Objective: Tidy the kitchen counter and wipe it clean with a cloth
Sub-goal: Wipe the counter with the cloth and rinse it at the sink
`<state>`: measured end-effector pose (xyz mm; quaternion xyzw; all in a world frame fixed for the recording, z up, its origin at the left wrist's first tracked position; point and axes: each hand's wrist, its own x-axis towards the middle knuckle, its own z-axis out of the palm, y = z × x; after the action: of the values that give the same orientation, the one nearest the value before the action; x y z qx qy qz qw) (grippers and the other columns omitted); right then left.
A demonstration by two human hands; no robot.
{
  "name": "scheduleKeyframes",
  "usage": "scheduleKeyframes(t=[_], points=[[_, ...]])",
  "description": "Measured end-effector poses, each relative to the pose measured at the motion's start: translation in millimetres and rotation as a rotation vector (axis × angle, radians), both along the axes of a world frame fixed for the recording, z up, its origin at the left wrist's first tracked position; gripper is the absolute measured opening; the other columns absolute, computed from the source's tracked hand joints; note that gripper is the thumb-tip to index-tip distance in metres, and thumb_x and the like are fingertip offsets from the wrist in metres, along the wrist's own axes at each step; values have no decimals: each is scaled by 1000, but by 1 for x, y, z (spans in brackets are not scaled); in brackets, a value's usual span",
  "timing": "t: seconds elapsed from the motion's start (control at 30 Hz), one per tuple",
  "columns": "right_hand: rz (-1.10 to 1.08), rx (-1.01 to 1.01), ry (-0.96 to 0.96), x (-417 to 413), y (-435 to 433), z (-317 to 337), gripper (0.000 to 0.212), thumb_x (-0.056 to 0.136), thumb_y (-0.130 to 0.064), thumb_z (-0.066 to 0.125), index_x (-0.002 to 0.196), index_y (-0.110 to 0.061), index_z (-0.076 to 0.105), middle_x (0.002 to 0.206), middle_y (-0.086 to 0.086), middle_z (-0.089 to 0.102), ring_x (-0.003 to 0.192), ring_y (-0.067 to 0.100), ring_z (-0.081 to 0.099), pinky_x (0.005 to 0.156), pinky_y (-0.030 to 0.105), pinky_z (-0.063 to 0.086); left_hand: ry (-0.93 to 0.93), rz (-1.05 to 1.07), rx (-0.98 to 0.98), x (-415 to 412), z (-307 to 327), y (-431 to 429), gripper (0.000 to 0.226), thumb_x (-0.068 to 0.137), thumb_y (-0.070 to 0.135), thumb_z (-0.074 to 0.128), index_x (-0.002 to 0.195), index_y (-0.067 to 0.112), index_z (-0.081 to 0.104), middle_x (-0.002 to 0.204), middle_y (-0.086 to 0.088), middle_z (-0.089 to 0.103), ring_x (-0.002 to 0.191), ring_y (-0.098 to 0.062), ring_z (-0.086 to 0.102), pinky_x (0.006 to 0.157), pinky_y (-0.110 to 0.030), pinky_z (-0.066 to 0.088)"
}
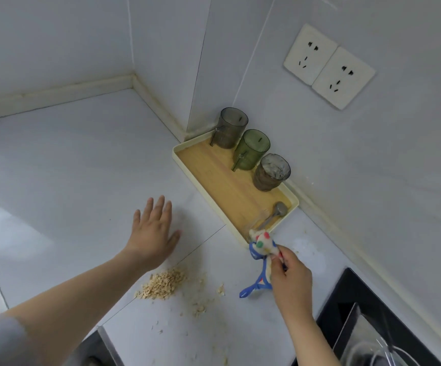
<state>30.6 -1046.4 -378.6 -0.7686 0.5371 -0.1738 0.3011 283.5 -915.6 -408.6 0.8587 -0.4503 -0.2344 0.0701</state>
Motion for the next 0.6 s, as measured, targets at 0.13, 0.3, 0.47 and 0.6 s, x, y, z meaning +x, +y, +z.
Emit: scheduleKeyframes(t=[0.13, 0.3, 0.47, 0.6], points=[[-92, -56, -34, -24, -29, 8, 17, 95, -12, 50, 93, -23, 63, 71, -8, 62, 64, 9, 57, 52, 20, 40, 16, -82, 102, -18, -2, -35, 79, 99, 53, 24, 151, 7, -14, 158, -10, -22, 145, -30, -21, 119, -49, -5], [-182, -100, -3, -44, -73, 6, 16, 95, -14, 49, 88, -17, 63, 60, -4, 55, 53, 12, 48, 49, 26, 36, -3, -145, 187, -35, -11, -69, 87, 96, 59, 27, 150, 7, -17, 157, -10, -23, 144, -30, -22, 118, -51, -5], [-253, -137, 50, -46, -115, -4, 19, 96, -17, 46, 94, -11, 63, 67, -1, 58, 59, 17, 53, 54, 30, 39, -32, -141, 294, -43, -23, -89, 107, 84, 76, 31, 148, 9, -22, 153, -7, -34, 140, -32, -31, 115, -58, -10], [-284, -118, 149, -37, -145, -10, 23, 97, -17, 43, 106, -8, 62, 73, 3, 61, 69, 26, 55, 61, 30, 39, -19, -125, 342, -44, -33, -92, 115, 74, 87, 25, 144, 15, -32, 145, -3, -46, 134, -32, -41, 111, -61, -16]])
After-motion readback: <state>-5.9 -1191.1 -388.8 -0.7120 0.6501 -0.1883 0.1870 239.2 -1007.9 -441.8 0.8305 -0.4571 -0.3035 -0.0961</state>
